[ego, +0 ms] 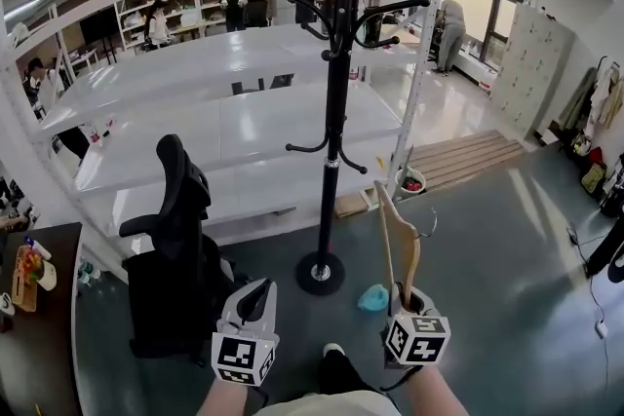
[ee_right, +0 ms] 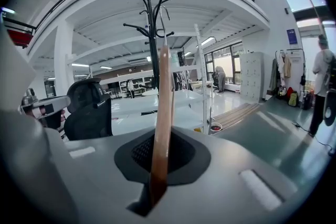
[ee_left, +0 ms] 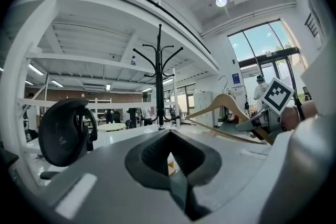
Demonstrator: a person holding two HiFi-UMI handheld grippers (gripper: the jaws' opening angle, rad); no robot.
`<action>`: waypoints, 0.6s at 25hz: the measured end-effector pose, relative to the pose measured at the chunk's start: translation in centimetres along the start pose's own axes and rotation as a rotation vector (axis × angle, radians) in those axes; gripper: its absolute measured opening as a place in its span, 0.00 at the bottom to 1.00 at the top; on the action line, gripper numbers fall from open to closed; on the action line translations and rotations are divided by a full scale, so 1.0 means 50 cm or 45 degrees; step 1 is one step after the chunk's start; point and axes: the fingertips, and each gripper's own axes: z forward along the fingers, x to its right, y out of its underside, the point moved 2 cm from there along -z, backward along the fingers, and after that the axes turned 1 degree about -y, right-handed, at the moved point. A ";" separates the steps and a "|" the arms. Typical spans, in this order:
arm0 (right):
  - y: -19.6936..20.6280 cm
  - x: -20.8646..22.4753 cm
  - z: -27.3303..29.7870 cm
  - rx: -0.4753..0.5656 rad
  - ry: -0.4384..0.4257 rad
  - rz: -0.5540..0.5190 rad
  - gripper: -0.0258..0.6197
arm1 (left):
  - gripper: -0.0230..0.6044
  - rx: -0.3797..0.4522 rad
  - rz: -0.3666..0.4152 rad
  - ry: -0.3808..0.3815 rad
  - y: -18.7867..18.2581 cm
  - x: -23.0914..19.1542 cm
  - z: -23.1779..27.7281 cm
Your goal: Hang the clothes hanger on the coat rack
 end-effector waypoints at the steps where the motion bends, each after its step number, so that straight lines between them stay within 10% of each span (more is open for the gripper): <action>1: -0.011 0.009 0.021 0.000 -0.002 -0.002 0.08 | 0.04 0.001 0.003 -0.009 -0.001 -0.008 0.021; 15: -0.311 0.107 0.298 0.073 -0.051 -0.126 0.08 | 0.04 0.011 0.030 -0.080 -0.055 -0.076 0.271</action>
